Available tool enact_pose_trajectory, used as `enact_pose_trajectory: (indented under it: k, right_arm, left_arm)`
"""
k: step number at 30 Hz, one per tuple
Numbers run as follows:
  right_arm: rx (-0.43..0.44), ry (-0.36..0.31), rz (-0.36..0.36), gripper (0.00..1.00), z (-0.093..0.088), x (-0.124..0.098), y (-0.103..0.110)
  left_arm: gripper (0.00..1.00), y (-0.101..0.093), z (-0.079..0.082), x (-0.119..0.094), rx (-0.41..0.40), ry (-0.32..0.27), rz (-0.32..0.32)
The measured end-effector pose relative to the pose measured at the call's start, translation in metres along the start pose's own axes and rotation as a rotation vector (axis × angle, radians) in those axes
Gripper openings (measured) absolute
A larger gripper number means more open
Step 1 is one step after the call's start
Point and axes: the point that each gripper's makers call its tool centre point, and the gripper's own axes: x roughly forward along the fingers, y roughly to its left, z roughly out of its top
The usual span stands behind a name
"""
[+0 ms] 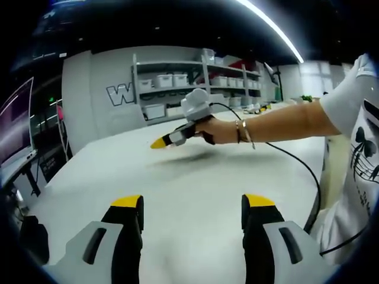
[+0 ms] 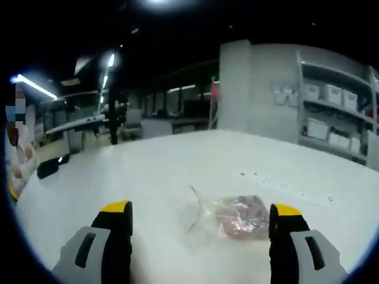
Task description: Open the resealable bag by pulling the two sides of the seal apart until the entire bag opening is separated and visibly accessible.
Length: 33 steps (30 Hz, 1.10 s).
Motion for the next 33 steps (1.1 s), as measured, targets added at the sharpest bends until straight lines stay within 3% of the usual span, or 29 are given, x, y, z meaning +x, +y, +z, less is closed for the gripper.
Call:
enact_pose_trajectory:
  k: [33]
  right_arm:
    - [0.004,-0.014,-0.004,0.99,-0.003,-0.018,0.002]
  left_arm:
    - [0.66,-0.003,0.0,-0.002,0.006,0.001,0.0]
